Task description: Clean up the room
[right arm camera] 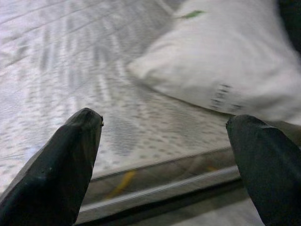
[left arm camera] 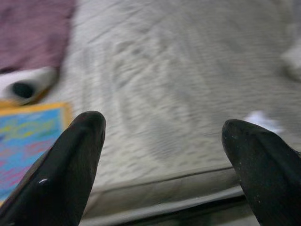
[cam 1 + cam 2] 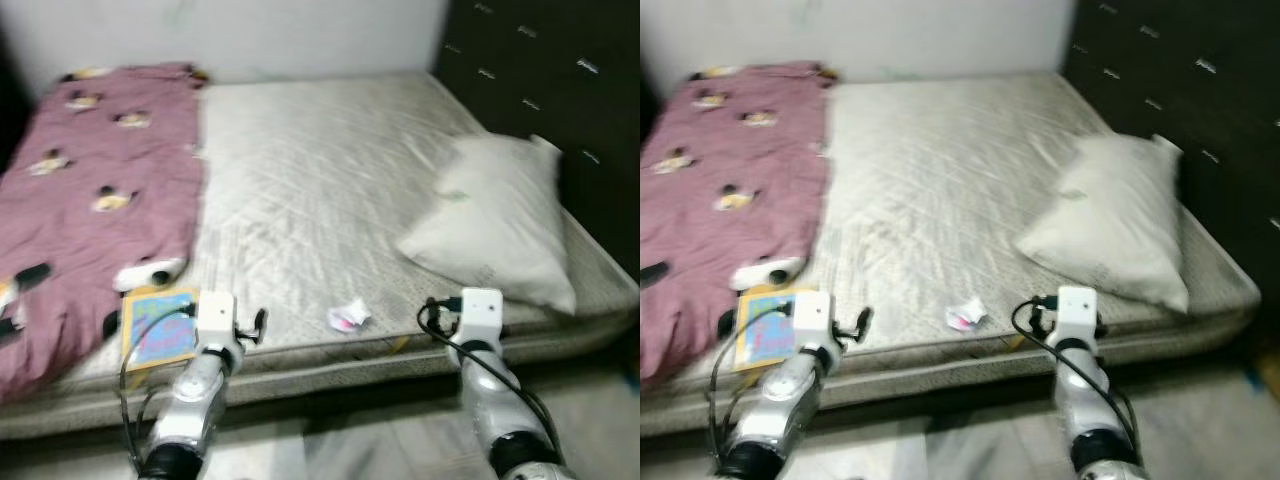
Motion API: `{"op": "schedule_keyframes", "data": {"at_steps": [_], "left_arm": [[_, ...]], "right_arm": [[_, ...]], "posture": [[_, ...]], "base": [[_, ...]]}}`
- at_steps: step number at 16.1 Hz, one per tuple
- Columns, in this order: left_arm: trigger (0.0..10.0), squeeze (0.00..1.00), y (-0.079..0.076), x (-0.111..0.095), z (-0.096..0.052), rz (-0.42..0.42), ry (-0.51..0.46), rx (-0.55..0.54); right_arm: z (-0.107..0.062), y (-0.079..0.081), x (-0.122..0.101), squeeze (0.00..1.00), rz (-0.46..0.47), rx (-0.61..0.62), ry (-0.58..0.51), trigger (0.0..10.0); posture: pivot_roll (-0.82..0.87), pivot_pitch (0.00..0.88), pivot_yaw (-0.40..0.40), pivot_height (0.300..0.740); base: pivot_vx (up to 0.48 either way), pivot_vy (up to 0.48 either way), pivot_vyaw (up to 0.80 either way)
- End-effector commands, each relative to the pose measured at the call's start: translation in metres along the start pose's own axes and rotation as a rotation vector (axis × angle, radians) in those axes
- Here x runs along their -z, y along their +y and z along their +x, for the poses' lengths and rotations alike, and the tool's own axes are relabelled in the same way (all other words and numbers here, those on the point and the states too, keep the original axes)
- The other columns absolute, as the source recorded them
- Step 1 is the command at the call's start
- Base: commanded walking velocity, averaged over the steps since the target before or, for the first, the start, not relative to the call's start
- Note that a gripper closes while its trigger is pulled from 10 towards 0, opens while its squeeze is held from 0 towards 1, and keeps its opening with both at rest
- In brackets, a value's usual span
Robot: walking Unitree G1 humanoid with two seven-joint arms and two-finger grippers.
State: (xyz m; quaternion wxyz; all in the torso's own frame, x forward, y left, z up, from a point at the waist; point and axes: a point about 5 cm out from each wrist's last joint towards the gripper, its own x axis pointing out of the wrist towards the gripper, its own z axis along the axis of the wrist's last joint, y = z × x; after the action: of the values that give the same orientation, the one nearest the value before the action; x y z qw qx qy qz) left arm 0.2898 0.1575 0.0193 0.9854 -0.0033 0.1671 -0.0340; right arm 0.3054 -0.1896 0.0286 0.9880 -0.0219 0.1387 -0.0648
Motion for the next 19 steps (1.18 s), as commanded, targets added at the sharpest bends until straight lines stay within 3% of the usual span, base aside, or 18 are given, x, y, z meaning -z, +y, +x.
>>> {"op": "schedule_keyframes", "data": {"at_steps": [1,7,10,11,13,16,19], "left_arm": [[10.0,0.00,0.001,0.001,0.000,0.037,0.005,-0.005],[10.0,0.00,-0.002,-0.010,0.006,0.087,-0.050,-0.014],[10.0,0.00,0.012,-0.022,-0.002,0.121,-0.134,-0.122],[10.0,0.00,0.019,-0.023,-0.007,0.059,-0.148,-0.158],[10.0,0.00,0.024,-0.020,-0.015,-0.005,-0.151,-0.109],[10.0,0.00,0.027,-0.029,-0.032,0.033,-0.238,-0.090],[10.0,0.00,0.032,-0.017,-0.041,0.000,-0.202,-0.109]], "right_arm": [[0.002,0.004,-0.002,0.00,0.022,0.006,-0.010,10.0],[0.009,0.005,-0.012,0.00,0.031,-0.025,-0.029,10.0],[0.008,0.009,-0.017,0.00,0.028,-0.062,-0.054,10.0],[0.007,0.007,-0.017,0.00,0.056,-0.060,-0.059,10.0],[0.004,0.007,-0.020,0.00,0.082,-0.059,-0.092,10.0],[-0.009,0.006,-0.019,0.00,0.083,-0.097,-0.134,10.0],[-0.011,-0.004,-0.018,0.00,0.093,-0.075,-0.125,10.0]], "posture": [[0.08,0.000,0.014,0.740],[0.06,0.041,-0.008,0.740],[0.04,0.082,-0.041,0.740],[0.04,0.089,-0.051,0.740],[0.02,0.094,-0.050,0.740],[0.01,0.103,-0.034,0.740],[0.00,0.122,-0.032,0.740]], "base": [[0.000,0.000,0.41],[0.000,0.000,0.00],[0.000,0.000,0.00],[0.000,0.000,0.00],[0.000,0.000,0.00],[0.000,0.000,0.00],[0.000,0.000,0.00]]}}
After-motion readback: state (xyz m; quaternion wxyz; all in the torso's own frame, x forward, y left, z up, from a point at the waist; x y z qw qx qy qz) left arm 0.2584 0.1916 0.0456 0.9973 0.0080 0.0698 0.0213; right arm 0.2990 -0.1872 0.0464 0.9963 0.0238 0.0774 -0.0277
